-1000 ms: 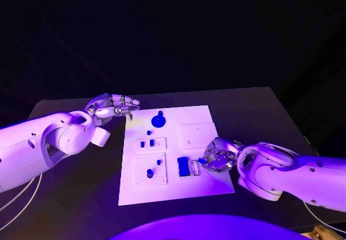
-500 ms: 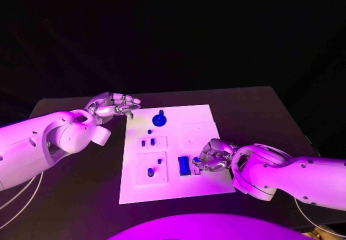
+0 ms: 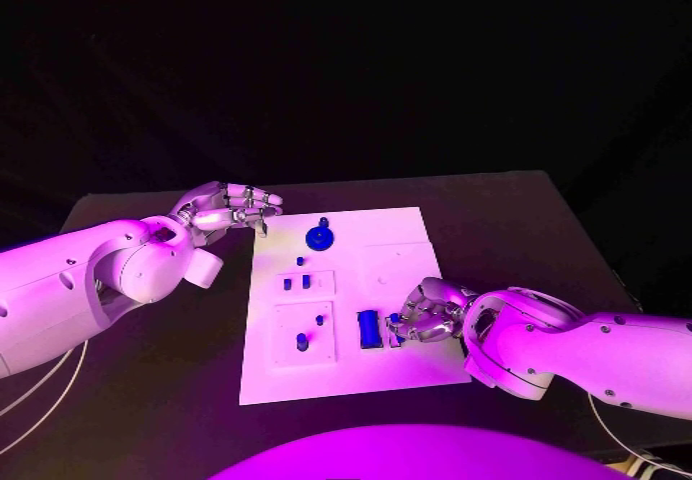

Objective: Assemble the parts on the task board

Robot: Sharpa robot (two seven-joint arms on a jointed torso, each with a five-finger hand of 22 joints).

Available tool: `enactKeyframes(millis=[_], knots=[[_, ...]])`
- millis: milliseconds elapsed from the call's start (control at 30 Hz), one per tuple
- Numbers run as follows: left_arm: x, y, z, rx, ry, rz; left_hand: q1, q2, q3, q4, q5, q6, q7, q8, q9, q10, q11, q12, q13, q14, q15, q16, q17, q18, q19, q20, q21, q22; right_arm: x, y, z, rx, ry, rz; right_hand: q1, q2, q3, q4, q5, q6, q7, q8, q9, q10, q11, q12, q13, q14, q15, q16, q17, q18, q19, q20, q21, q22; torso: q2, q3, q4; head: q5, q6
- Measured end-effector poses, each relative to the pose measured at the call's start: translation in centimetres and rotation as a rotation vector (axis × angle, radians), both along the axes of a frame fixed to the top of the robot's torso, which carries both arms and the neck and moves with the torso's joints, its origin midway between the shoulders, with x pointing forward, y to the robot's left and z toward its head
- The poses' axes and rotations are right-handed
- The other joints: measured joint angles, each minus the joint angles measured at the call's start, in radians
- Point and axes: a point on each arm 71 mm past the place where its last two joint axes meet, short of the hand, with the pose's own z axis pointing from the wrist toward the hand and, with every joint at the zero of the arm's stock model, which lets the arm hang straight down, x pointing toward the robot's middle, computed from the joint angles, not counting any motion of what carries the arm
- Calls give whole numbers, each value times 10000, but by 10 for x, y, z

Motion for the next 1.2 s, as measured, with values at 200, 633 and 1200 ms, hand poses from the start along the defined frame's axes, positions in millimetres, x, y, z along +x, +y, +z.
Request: enactKeyframes(millis=[200,633,1200], knots=[[0,0,0,3,9,-5,0,0,0,0,0,0,0,0,-1,0,0,0,1,0,0,0,0,-1,0,0,0,0,-1,0,0,-10,46,23,0,0,-30,-30,0,31,-31,-1,-2,0,0,7,0,0,0,0,-1,0,0,0,0,-1,0,1,-1,9,-13],[0,0,0,10,30,-17,-53,53,0,0,0,0,0,0,-2,0,0,0,-12,0,0,0,-8,0,0,0,-62,-18,-3,2,0,-5,106,76,1,-1,-30,-30,-60,31,-31,-1,3,0,0,7,0,0,0,0,-2,0,0,0,0,-2,1,-3,1,38,-17],[0,1,0,25,56,-18,-53,53,0,0,0,0,0,0,-3,0,0,0,-11,0,0,0,-7,0,0,0,-62,-18,-3,2,0,-19,128,118,-557,-220,-1719,386,-769,98,-25,-98,-6,0,0,6,0,0,0,-1,-3,0,0,0,0,-4,0,-5,4,55,-22]])
